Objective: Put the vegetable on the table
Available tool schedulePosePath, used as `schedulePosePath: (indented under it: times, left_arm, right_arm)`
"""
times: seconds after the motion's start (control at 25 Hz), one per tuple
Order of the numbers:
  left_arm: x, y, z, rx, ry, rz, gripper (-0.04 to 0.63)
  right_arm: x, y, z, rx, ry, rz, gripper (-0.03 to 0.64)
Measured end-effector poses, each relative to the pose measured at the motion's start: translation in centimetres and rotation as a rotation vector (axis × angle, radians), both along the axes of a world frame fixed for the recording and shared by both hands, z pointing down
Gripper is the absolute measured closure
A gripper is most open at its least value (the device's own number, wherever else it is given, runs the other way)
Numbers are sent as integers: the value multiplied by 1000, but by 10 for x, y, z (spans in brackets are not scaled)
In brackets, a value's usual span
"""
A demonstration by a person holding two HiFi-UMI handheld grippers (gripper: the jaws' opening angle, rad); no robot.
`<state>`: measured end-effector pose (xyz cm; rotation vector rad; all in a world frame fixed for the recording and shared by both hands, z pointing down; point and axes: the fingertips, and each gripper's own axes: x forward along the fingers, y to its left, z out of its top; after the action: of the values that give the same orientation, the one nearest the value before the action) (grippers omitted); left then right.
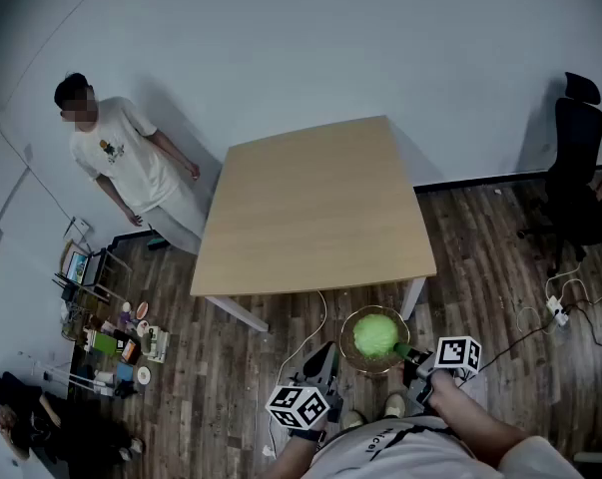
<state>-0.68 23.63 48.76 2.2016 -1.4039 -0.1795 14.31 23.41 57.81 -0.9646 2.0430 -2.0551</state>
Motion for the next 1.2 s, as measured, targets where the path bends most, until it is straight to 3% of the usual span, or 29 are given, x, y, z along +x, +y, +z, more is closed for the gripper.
schedulePosePath:
  times: [0.76,1.2]
  left_arm:
    - [26,-27,6,-15,-21,-29,581]
    - [3,-71,10,-14,-17,-42,581]
  right_arm:
    - [23,-35,5,23,5,-40,589]
    - [2,-81,6,16,3,-24,589]
